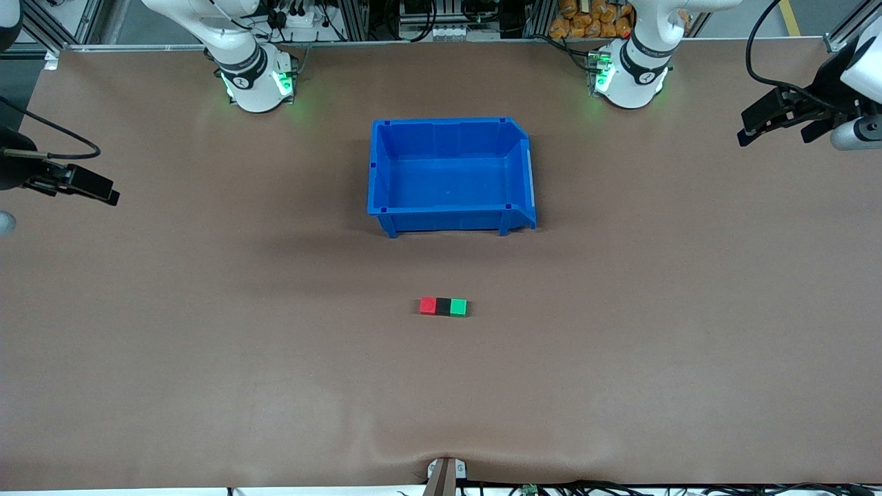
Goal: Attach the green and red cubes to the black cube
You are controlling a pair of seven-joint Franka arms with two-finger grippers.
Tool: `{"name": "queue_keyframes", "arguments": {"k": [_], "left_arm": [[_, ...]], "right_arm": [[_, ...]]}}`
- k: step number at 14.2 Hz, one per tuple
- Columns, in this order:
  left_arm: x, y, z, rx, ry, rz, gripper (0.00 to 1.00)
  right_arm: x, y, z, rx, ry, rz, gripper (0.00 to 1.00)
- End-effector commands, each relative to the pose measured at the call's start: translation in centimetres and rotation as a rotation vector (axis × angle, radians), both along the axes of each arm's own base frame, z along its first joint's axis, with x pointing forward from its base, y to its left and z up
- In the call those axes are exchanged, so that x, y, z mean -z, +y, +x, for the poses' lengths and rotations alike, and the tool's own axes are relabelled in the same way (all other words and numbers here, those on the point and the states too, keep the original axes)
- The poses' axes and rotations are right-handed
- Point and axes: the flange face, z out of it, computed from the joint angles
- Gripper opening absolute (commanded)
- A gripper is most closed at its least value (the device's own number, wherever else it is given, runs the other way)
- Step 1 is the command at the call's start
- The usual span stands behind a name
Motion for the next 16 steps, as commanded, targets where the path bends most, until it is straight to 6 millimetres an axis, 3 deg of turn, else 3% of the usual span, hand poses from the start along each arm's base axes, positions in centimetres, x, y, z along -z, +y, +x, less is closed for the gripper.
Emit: {"name": "queue_keyframes", "arguments": {"k": [1, 16], "left_arm": [[-0.2, 0.3, -0.3, 0.016, 0.009, 0.004, 1.00], [0.2, 1.0, -0.1, 0.002, 0.031, 0.041, 1.00]], "right_arm": [[-0.5, 0.4, -1.1, -0.016, 0.003, -0.005, 1.00], [-4.1, 0.6, -4.3, -0.030, -0.012, -0.002, 1.00]]}}
